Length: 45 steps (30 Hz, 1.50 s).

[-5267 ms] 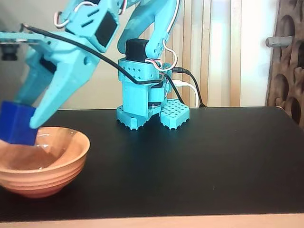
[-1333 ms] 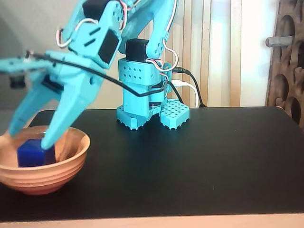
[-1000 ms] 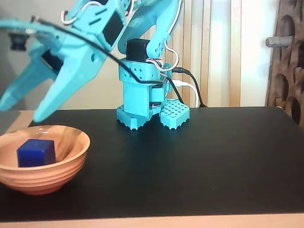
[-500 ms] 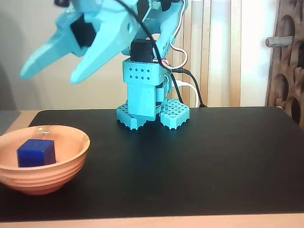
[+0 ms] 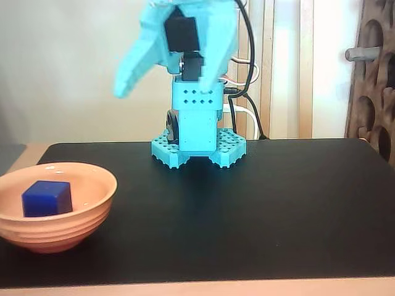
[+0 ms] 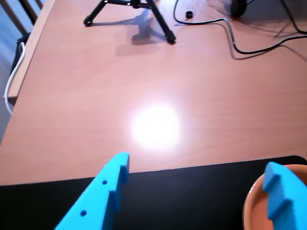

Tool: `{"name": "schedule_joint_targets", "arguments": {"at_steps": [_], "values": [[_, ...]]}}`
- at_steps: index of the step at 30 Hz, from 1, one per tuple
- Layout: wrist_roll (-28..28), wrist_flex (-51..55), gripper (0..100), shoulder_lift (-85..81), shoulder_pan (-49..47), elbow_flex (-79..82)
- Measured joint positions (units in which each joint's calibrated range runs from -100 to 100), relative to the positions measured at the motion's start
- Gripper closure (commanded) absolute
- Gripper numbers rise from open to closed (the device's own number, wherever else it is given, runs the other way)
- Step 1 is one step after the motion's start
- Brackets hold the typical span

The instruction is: Place the blue cube in the orange bowl.

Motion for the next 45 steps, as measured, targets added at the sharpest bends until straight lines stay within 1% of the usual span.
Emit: {"name": "schedule_joint_targets", "arguments": {"at_steps": [3,8,10,13,24,28,40,45], "values": [[-0.1,3.0,68,-0.2,-5.4,0.0],[-0.1,6.3,68,-0.2,-10.3,0.0],[-0.1,7.4,68,-0.8,-10.7,0.0],[-0.1,11.2,68,-2.5,-13.3,0.0],[0.5,22.5,68,-3.1,-15.1,0.0],[0.5,25.5,68,-3.5,-15.7,2.7],[0.5,26.2,68,-4.0,-15.8,9.7],[0.5,26.2,68,-7.4,-13.8,14.5]]}}
